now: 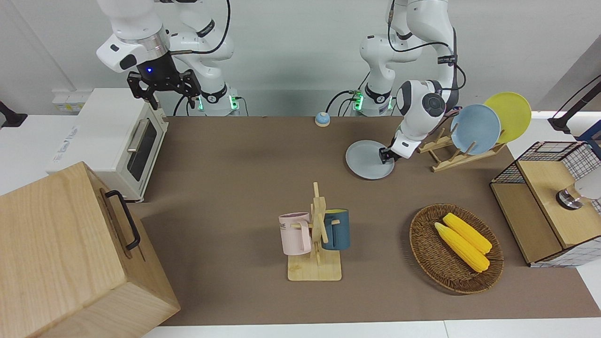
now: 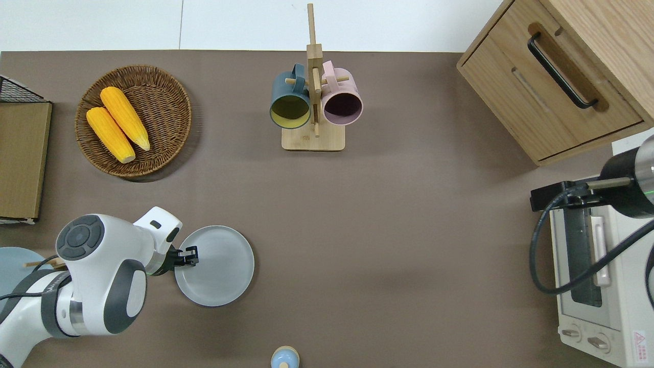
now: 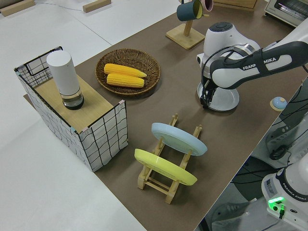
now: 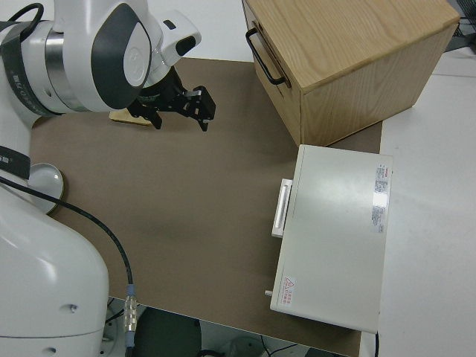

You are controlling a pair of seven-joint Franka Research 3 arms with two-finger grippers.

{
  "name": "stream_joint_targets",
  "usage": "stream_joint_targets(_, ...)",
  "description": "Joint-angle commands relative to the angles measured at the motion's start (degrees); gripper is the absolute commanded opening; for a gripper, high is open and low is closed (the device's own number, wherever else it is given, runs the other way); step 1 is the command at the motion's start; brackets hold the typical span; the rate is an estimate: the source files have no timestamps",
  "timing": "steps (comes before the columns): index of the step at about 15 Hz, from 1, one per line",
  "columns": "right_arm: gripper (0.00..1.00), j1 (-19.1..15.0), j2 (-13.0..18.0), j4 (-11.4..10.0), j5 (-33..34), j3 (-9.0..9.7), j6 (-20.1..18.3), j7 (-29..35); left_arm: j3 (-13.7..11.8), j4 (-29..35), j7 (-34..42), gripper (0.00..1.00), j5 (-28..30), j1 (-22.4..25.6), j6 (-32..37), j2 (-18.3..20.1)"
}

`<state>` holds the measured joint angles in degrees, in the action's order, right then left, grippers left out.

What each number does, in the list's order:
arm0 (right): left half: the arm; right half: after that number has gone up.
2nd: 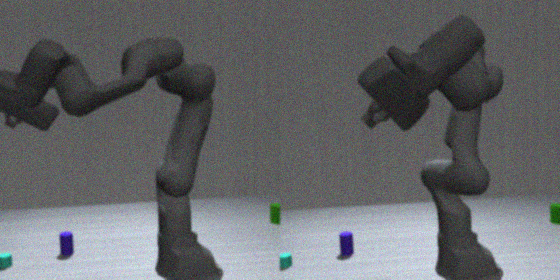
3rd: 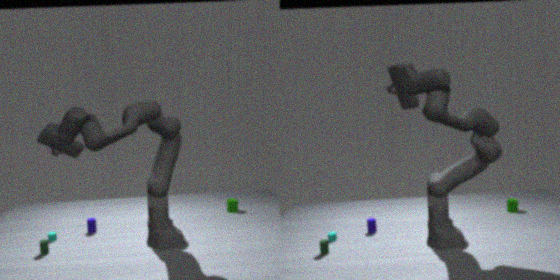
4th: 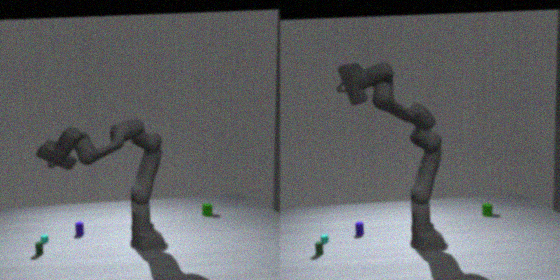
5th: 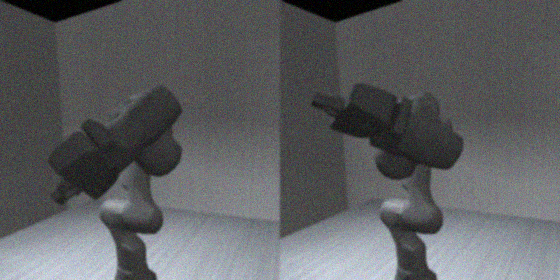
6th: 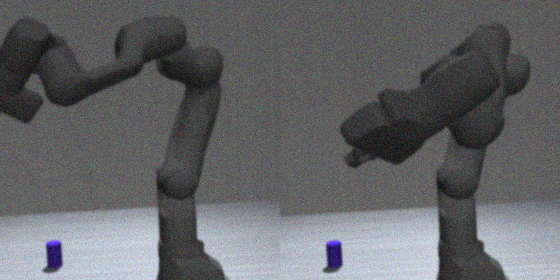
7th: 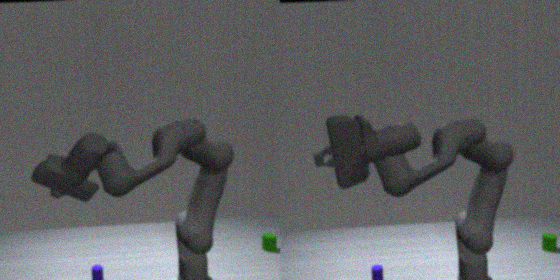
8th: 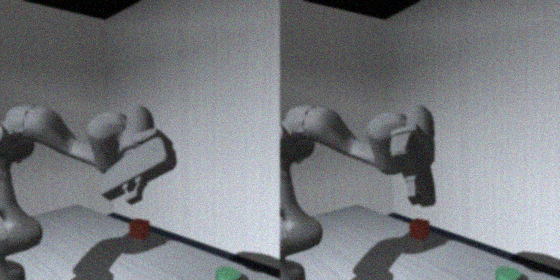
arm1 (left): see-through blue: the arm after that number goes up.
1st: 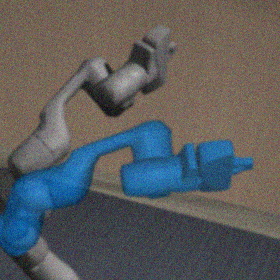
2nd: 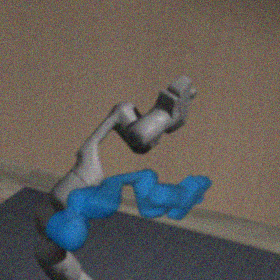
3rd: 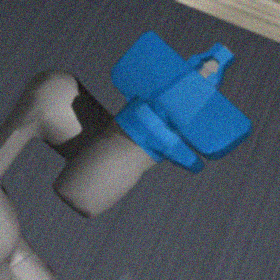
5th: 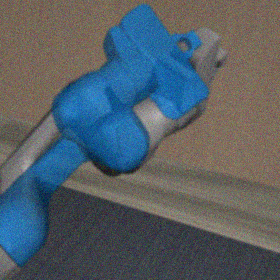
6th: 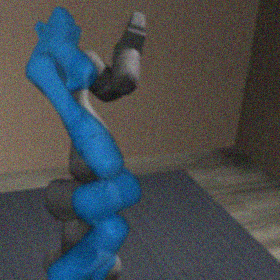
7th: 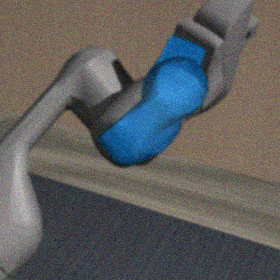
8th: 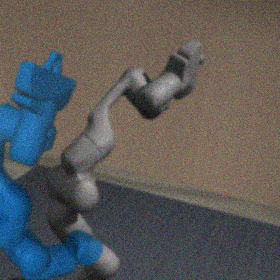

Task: Pick gray plate from table and place it on lower plate rack with left arm
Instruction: 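Grasp the rim of the gray plate with the left gripper, then lift the gray plate and carry it toward the wooden plate rack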

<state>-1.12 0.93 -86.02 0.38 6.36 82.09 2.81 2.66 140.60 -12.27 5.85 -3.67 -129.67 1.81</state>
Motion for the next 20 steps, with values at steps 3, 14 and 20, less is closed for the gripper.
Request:
stream_joint_targets(3, 0.99, -1.43, 0.12, 0.41, -1.09, 1.03, -0.87, 0.53, -0.72, 1.43, -1.0, 0.0, -0.31, -0.46, 0.12, 2.15)
stream_joint_targets(14, 0.99, -1.43, 0.12, 0.41, -1.09, 1.03, -0.87, 0.53, -0.9, -1.64, -0.21, 0.0, -0.4, -0.19, 4.15, 2.32)
stream_joint_targets(20, 0.99, -1.43, 0.12, 0.41, -1.09, 1.03, -0.87, 0.53, -1.51, -8.75, -0.21, 0.0, -0.4, -0.02, 13.12, 2.41)
